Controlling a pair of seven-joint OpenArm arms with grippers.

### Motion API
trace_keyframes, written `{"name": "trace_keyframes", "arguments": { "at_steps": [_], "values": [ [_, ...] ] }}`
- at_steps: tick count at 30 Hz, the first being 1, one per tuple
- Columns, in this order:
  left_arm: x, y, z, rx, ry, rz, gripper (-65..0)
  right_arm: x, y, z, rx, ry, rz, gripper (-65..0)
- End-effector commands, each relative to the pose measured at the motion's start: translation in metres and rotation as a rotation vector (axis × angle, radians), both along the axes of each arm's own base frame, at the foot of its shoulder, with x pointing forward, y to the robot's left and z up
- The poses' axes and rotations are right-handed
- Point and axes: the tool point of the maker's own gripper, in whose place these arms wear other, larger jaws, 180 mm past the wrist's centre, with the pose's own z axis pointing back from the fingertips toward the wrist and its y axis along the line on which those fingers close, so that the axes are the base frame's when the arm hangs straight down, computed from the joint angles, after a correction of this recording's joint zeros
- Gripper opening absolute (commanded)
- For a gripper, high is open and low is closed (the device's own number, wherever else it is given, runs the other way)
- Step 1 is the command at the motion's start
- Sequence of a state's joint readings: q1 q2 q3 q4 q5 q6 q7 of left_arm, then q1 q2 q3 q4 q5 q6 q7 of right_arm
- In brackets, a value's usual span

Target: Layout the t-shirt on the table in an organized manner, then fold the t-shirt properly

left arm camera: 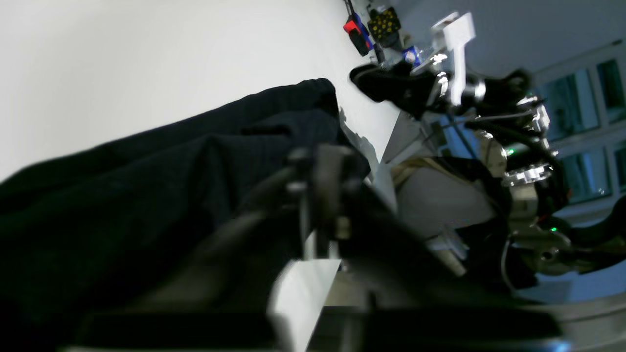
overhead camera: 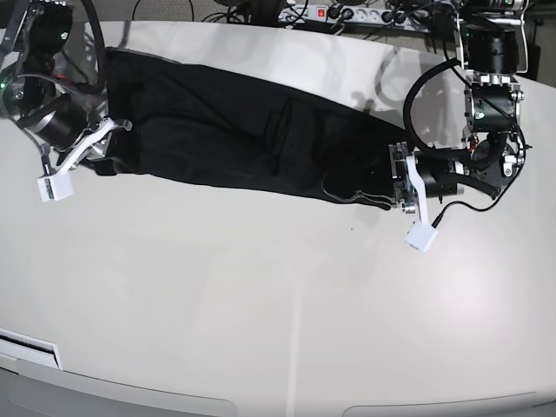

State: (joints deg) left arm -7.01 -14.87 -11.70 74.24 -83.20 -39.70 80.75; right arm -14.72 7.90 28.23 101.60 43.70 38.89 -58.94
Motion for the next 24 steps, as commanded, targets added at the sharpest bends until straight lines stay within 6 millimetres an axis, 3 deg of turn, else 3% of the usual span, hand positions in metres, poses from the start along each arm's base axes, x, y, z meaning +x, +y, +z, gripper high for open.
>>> {"name": "trace_keyframes", "arguments": {
  "at_steps": [1,4,7,11,17,21,24],
  "values": [
    [0.011,0.004,0.017,-0.024,-0.053,0.016,-65.0,0.006,-0.011,0.012,-0.012,-0.032,-0.032,-33.0],
    [0.011,0.011,0.015,-0.002,-0.053,0.017,-65.0,-0.002,-0.038,0.005,-0.033,0.016,-0.145,-28.7],
    [0.009,0.027,0.001,0.107,-0.041,0.010,-65.0,-0.018,-0.062,-0.006,-0.019,0.068,-0.251,-28.6],
    [0.008,0.047,-0.009,0.208,-0.031,0.006,-65.0,-0.044,-0.080,-0.029,0.051,0.143,-0.327,-28.6],
    [0.007,0.073,-0.010,0.280,-0.029,0.011,-65.0,-0.072,-0.088,-0.073,0.127,0.277,-0.347,-28.6],
    [0.007,0.084,-0.009,0.311,-0.029,0.013,-65.0,-0.082,-0.083,-0.089,0.224,0.317,-0.366,-28.6],
    [0.007,0.085,-0.009,0.312,-0.029,0.013,-65.0,-0.086,-0.069,-0.099,0.306,0.364,-0.331,-28.6]
  ]
}}
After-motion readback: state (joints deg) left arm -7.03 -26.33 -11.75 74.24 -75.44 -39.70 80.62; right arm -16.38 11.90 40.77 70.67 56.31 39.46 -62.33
